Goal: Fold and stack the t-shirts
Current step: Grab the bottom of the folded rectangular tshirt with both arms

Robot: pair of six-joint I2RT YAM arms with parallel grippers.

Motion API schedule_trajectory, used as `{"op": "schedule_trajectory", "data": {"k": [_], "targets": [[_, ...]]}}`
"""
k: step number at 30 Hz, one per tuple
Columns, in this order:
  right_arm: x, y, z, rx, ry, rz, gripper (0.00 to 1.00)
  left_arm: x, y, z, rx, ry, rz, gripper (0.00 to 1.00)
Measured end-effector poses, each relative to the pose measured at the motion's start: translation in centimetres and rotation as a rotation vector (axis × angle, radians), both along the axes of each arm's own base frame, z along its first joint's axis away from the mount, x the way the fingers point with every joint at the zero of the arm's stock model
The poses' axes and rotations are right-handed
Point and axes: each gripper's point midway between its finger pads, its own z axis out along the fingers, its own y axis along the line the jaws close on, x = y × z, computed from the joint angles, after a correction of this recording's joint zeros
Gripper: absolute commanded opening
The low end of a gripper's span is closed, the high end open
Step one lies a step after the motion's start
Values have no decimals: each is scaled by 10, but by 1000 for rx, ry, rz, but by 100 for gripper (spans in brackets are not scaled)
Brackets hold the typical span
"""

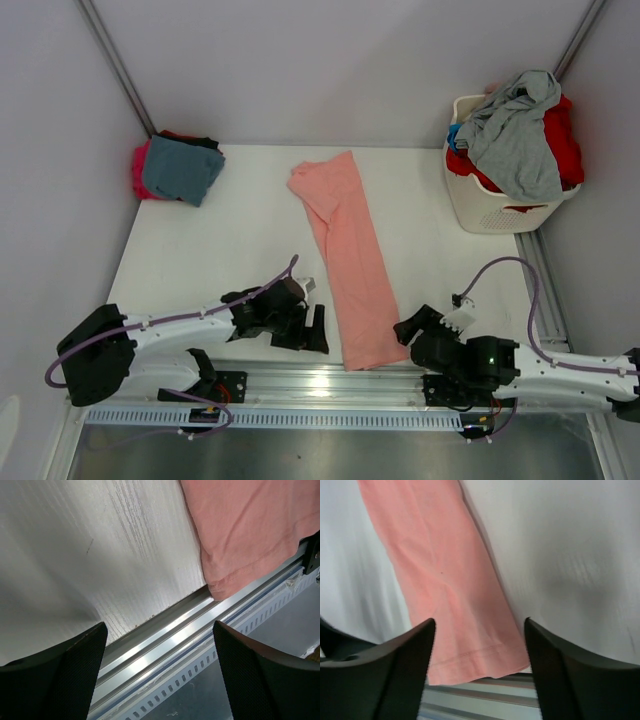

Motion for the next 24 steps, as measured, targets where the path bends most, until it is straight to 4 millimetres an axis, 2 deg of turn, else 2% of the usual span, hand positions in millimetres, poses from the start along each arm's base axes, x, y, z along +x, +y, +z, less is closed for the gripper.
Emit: {"op": "schedule_trajectory", "data": {"k": [2,5,11,15,22,24], "targets": [[2,-2,-2,-89,-11,19,81,2,3,0,12,-12,11,91],[5,4,5,-208,-36,63,82,6,4,3,11,-37,27,91],[17,44,31,-425,-97,207,79,17,0,19,-43,-109,52,92],[20,62,29,-527,-92,262,79,19,-9,20,-73,-108,42,91],[13,55,17,-594,-47,296,79,11,-36,-4,-108,3,-17,90],[11,49,14,-609,-30,299,79,10,-52,-2,-170,34,-35,90]]}}
